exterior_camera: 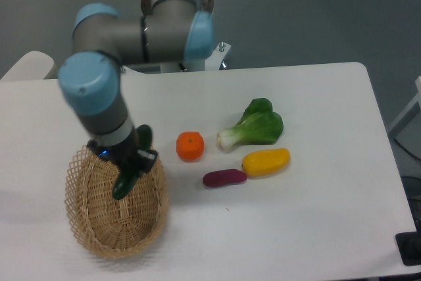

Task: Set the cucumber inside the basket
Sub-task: 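Lower the cucumber into the basket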

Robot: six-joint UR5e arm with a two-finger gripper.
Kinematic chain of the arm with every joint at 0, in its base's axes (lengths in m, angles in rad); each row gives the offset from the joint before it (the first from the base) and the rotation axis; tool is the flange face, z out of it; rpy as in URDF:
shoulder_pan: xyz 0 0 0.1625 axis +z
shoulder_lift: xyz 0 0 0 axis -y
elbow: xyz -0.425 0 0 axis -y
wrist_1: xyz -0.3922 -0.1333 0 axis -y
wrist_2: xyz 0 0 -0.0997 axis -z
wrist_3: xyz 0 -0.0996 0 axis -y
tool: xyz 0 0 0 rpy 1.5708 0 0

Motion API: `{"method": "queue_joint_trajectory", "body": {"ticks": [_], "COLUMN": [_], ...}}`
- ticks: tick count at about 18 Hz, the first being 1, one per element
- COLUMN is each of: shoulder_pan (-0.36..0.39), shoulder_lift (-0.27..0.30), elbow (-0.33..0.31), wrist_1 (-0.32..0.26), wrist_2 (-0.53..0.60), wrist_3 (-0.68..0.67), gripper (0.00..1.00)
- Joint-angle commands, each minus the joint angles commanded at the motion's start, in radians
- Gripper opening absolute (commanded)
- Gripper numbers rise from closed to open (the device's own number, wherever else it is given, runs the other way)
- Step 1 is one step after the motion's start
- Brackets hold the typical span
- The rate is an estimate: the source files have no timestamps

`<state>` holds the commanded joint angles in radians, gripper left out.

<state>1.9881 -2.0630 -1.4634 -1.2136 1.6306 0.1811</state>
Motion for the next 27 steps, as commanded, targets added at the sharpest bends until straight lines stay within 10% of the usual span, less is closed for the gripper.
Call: {"method": "queue_joint_trajectory", "body": {"ticks": [13, 16, 18, 27], "shoulder_pan": [-0.025, -0.023, -0.023, 0.043], "shoulder_lift": [-0.082, -0.082, -0.075, -0.011], "elbow": [-0.023, -0.018, -0.011, 0.100], "wrist_1": [0.109, 0.109, 0.109, 0.106], "wrist_2": [0.000, 0.002, 0.003, 0.017], "wrist_3": [0.060, 0.057, 0.057, 0.061], "gripper": [0.32, 0.50, 1.00, 1.00]}}
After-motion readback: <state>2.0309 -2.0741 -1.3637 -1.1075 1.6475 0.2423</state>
